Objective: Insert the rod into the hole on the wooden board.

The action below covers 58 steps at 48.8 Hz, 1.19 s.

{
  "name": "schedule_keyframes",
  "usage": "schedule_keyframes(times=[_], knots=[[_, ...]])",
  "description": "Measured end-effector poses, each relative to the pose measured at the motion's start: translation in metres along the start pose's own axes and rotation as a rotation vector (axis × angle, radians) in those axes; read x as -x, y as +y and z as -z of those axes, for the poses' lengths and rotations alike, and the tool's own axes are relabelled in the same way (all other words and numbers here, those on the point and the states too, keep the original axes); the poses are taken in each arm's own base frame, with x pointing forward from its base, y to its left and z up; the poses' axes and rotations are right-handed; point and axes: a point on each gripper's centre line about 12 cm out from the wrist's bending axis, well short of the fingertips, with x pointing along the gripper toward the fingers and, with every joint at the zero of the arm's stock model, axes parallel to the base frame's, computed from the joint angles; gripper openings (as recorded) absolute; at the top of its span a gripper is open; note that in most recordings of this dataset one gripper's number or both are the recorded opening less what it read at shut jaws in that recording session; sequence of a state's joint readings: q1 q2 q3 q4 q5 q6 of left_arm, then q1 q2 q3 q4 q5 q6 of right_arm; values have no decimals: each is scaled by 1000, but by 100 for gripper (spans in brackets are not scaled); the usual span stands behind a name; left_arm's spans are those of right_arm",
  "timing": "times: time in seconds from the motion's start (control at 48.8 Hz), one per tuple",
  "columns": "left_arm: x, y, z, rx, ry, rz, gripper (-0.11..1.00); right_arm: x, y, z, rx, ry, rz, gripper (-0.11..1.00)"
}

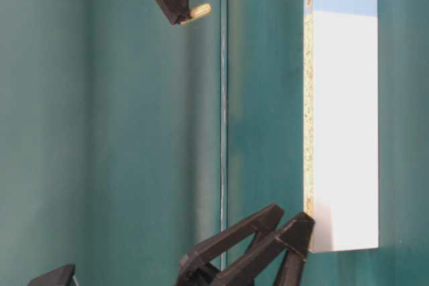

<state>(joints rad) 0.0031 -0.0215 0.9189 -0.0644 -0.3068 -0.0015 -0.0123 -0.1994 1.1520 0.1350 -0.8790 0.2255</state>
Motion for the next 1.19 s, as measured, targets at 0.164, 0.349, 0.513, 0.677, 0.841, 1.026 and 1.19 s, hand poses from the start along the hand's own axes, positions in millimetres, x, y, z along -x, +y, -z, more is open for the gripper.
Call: schedule_keyframes(times=[0.164,0.349,0.513,0.677,0.841,1.026,1.19], knots=[[-7,0,6,-1,25,0,93,0,1,0,-1,1,-2,11],[-17,0,15,-1,60,-3,93,0,3,1,1,4,-8,11],[-25,0,16,-2,69,-3,93,-1,3,1,0,6,-8,11],[-31,0,21,-1,87,-4,92,-1,3,1,1,9,-8,11],[-32,0,22,-1,93,-5,92,-1,3,1,-1,7,-7,11],[-32,0,22,-3,92,-5,84,-1,3,1,-1,7,-7,11],[-32,0,24,-1,106,-5,61,-1,3,1,1,9,-9,11]])
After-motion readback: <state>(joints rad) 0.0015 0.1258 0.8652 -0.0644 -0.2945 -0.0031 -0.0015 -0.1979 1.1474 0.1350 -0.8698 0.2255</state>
